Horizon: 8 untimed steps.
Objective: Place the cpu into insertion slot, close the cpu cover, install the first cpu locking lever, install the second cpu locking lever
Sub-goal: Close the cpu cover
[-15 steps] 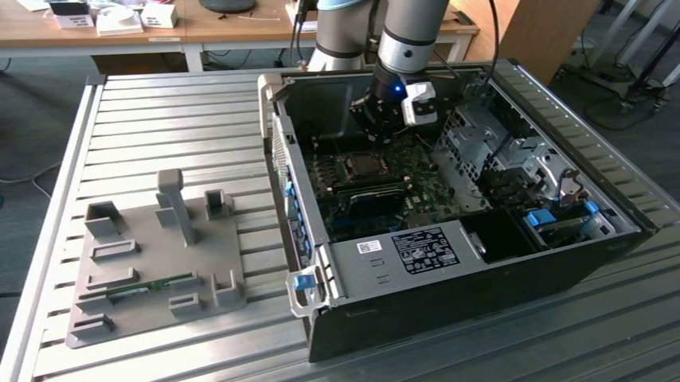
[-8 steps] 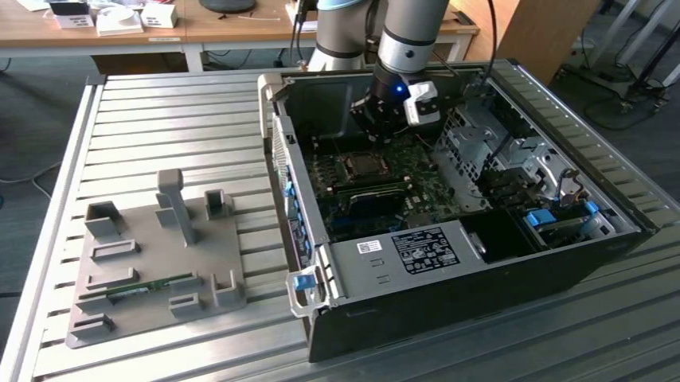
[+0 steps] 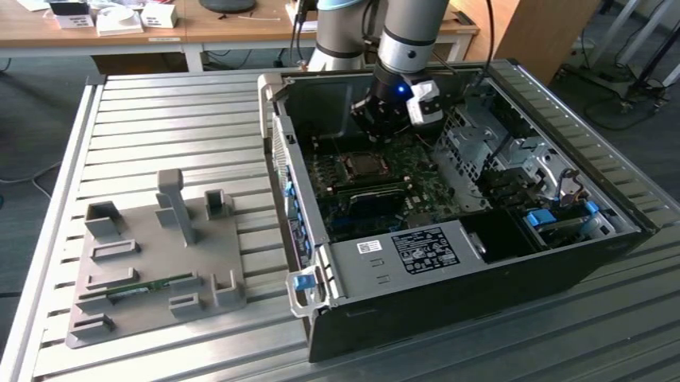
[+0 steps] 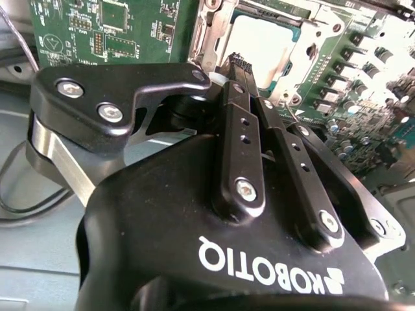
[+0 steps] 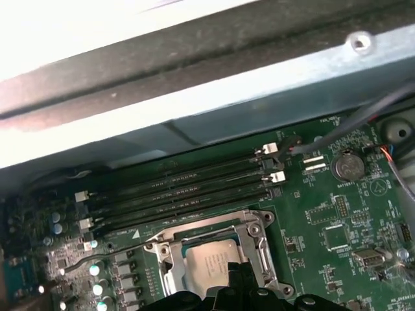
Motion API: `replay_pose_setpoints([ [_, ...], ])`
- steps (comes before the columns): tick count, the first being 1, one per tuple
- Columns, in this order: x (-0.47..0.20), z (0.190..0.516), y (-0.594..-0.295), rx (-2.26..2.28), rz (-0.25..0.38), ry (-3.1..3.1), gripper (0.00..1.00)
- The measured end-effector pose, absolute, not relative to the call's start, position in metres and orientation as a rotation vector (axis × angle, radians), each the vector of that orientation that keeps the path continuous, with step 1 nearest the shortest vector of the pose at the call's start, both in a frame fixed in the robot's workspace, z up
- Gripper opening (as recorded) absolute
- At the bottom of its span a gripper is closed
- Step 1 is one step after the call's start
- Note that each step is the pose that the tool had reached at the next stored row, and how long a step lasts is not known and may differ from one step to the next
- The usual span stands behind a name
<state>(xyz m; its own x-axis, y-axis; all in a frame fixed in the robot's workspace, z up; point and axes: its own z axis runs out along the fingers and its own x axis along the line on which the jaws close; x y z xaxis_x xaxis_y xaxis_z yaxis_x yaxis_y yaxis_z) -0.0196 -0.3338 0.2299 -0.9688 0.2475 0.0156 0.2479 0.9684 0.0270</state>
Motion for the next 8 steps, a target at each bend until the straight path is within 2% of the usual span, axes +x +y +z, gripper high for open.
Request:
replay_pose_setpoints([
  [8, -0.0196, 0.2298, -0.3338, -0.324, -0.045, -3.113, 0.11],
])
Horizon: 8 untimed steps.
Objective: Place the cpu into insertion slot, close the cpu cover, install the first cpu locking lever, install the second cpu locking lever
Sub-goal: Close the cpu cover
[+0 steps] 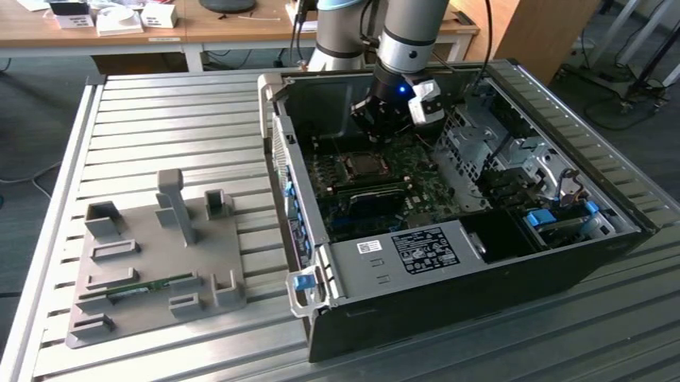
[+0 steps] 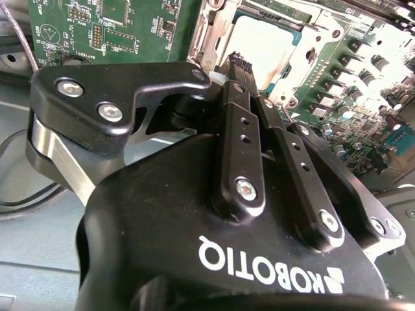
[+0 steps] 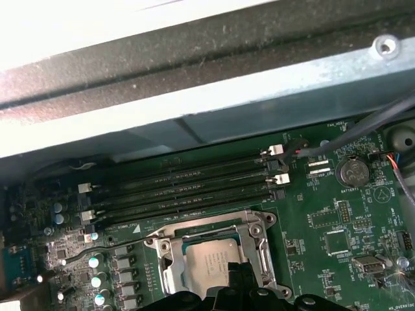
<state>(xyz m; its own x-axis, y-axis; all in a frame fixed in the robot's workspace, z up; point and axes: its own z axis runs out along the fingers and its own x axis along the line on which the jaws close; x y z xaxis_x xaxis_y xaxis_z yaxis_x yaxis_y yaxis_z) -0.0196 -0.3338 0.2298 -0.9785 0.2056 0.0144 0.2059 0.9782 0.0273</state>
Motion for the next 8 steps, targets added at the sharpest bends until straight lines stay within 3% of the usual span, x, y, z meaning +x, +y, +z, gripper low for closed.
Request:
replay_pose_setpoints([
  [8, -0.0196, 0.2298, -0.3338, -0.324, -0.045, -3.113, 0.11],
])
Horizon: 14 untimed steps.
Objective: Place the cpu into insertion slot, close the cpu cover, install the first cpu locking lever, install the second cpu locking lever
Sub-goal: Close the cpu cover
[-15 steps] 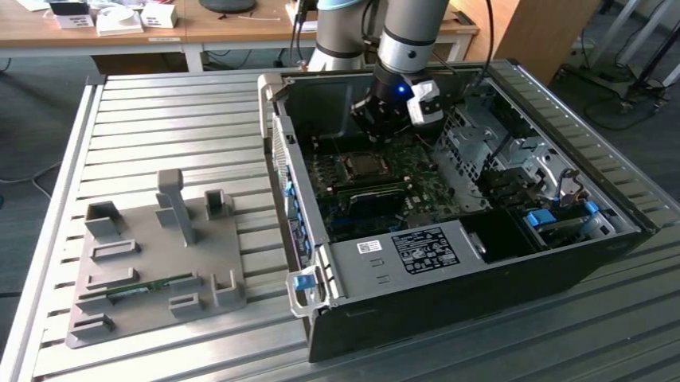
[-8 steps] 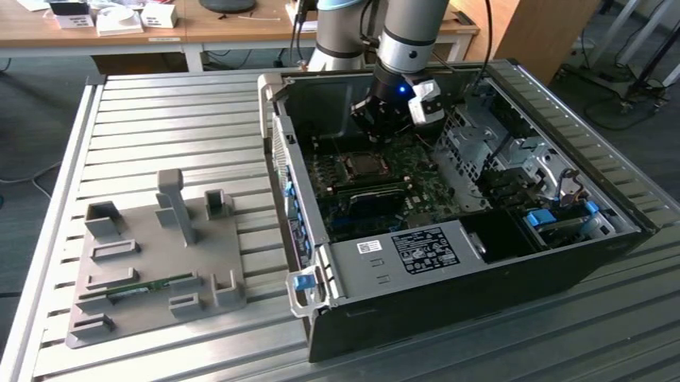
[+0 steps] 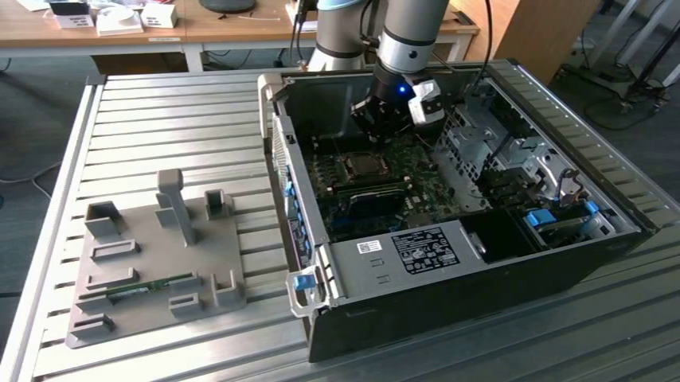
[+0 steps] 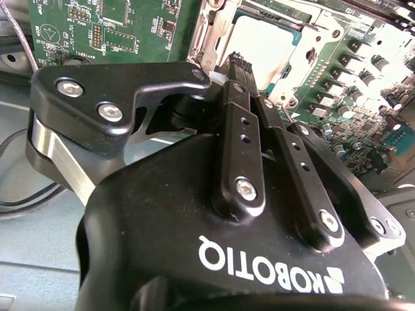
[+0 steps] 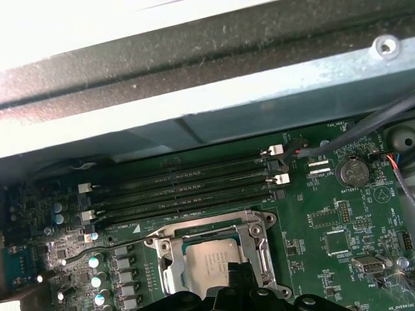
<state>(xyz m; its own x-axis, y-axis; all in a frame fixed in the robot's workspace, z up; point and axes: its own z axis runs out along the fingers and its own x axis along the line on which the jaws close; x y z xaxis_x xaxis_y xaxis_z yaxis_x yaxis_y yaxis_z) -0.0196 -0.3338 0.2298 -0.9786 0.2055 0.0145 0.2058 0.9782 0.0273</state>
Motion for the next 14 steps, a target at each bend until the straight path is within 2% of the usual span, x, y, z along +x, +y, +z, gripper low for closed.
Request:
replay_pose_setpoints([
  [14, -0.0196, 0.2299, -0.3338, -0.302, -0.045, -3.115, 0.11],
])
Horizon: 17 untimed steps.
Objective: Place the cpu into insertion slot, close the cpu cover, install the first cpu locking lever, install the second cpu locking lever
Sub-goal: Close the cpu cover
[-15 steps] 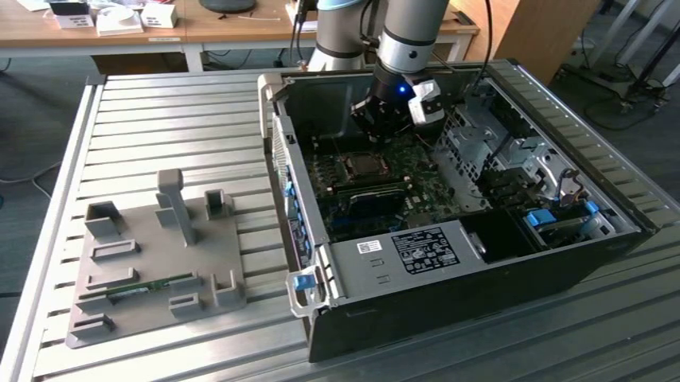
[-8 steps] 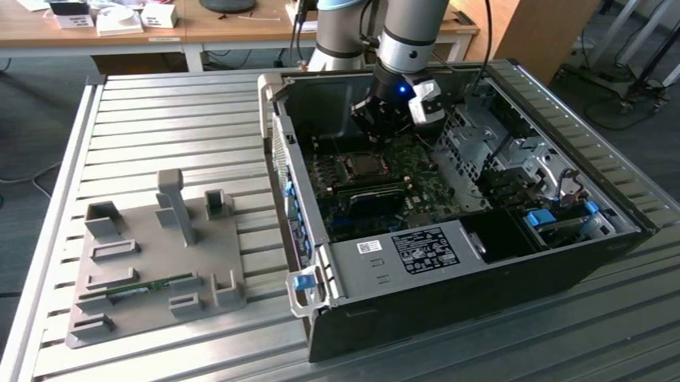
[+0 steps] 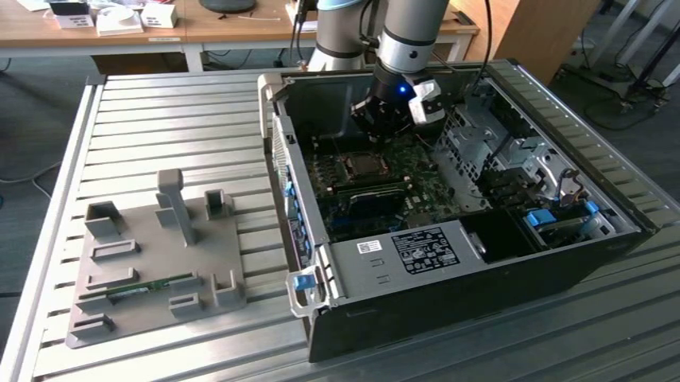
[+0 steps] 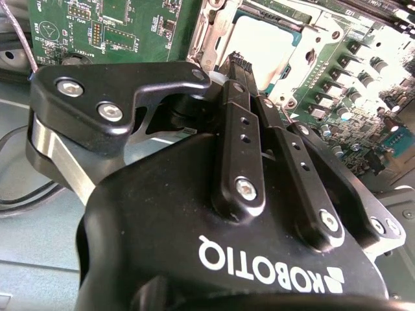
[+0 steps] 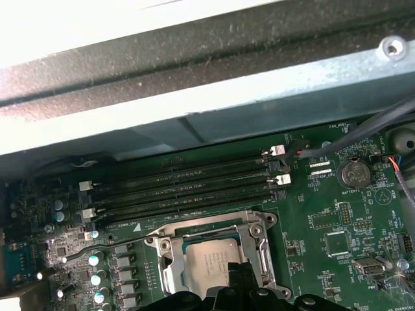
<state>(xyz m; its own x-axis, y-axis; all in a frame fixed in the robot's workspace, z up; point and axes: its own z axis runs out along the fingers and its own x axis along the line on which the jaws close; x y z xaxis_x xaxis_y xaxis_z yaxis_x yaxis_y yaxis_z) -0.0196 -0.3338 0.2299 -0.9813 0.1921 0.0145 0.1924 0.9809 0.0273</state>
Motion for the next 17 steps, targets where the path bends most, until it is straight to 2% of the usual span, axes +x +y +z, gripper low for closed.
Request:
replay_pose_setpoints([
  [17, -0.0196, 0.2298, -0.3338, -0.196, -0.044, -3.123, 0.11],
])
